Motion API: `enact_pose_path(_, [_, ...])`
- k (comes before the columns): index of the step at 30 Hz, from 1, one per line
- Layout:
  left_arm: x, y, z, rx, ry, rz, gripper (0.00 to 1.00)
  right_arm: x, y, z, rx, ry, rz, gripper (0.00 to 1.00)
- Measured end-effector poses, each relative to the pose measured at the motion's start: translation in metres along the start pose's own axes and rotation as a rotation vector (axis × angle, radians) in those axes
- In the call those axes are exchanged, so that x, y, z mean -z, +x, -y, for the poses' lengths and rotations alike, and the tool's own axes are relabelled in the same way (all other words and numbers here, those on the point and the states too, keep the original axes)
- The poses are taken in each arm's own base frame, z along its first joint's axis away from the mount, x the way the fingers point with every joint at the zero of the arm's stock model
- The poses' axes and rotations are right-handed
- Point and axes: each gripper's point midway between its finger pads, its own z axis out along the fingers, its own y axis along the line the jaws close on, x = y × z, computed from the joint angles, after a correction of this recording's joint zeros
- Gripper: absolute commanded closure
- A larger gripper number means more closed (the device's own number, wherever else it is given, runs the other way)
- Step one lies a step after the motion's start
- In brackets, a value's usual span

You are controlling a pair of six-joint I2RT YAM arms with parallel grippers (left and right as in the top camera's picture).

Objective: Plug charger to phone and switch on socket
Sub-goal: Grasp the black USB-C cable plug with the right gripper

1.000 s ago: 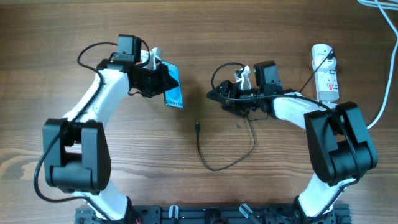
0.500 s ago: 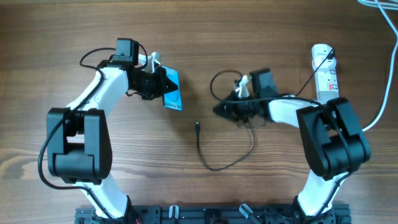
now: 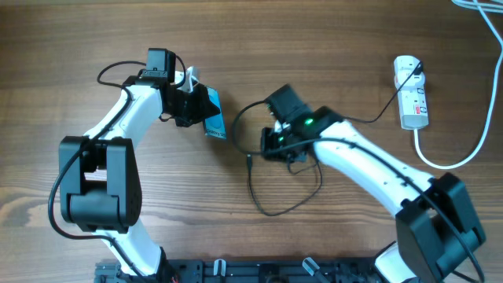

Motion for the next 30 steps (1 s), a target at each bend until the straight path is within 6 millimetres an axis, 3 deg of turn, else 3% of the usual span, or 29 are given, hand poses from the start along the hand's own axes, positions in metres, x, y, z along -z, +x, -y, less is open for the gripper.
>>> enact_pose_path(5, [0.0,0.0,-0.002,0.013,-0.014,0.001,0.96,-0.014,0.019,-0.019,0.05,0.078,0.054,0.69])
enact_pose_path(9, [0.0,0.0,-0.004,0.02,-0.023,0.002,0.96,-0.05,0.042,-0.039,0.099,0.109,0.046,0.67])
enact_pose_path(12, [0.0,0.0,-0.004,0.032,-0.023,0.003,0.96,-0.075,0.052,-0.027,0.136,0.205,0.045,0.67])
enact_pose_path(19, [0.0,0.0,-0.004,0.042,-0.024,0.003,0.96,-0.082,0.021,-0.03,0.16,0.238,0.176,0.78])
enact_pose_path(22, [0.0,0.0,-0.004,0.042,-0.024,0.002,0.96,-0.081,0.021,-0.028,0.156,0.249,0.177,0.79])
enact_pose_path(25, [0.0,0.0,-0.004,0.042,-0.024,0.003,0.96,-0.079,0.025,-0.02,0.137,0.285,0.156,0.94])
enact_pose_path(30, [0.0,0.0,-0.004,0.042,-0.024,0.003,0.96,-0.078,0.025,-0.018,0.164,0.282,0.129,0.96])
